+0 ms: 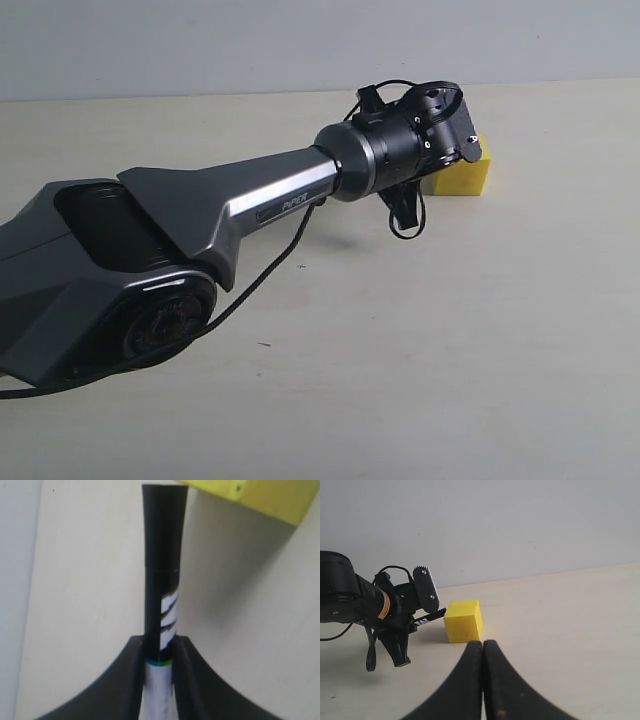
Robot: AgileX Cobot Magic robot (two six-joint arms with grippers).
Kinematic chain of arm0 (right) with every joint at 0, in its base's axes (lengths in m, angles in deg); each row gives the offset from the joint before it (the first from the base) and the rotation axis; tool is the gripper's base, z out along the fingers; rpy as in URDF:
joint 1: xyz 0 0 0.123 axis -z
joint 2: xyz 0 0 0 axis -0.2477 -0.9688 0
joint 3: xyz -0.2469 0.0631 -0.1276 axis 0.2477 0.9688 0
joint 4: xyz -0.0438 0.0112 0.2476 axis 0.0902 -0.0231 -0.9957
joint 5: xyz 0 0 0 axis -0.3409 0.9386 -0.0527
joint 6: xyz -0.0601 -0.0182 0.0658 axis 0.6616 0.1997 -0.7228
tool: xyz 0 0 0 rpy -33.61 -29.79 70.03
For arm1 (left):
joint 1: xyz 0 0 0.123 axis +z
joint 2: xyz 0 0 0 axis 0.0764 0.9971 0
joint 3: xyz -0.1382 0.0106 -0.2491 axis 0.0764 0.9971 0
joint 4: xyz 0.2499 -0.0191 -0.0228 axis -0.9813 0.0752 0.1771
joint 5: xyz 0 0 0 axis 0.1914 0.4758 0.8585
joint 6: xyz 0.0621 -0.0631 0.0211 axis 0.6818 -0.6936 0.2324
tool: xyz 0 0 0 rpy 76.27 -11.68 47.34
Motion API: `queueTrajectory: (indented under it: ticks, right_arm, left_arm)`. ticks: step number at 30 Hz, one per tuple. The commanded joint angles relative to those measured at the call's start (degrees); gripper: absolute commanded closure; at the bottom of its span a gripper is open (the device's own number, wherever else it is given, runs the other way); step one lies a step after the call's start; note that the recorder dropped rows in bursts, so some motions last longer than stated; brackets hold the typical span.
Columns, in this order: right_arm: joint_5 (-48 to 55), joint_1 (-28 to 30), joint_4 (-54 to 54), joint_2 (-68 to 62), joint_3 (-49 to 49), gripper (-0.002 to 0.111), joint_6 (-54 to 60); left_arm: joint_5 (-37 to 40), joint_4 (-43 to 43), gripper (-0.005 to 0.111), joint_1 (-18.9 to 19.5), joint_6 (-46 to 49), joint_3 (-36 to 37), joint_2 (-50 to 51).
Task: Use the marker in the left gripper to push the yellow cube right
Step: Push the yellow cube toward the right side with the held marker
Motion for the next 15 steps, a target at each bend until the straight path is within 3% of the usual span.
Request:
queueTrajectory:
  ticks: [1, 9, 15]
  right_arm:
    - [-0.16, 0.16, 0.19, 0.34, 0.25, 0.108, 0.23]
    - [-0.16, 0.16, 0.19, 0.34, 0.25, 0.108, 0.23]
    - [-0.16, 0.16, 0.19, 0.34, 0.25, 0.108, 0.23]
  left_arm:
    - [0.03, 0.97, 0.107, 0.2, 0.56, -0.72, -0.27]
    - [3.12, 0.17, 0.107, 0.33, 3.21, -0.72, -0.27]
    - [-0.86, 2.04, 0.107, 0.33, -0.63, -0.72, -0.27]
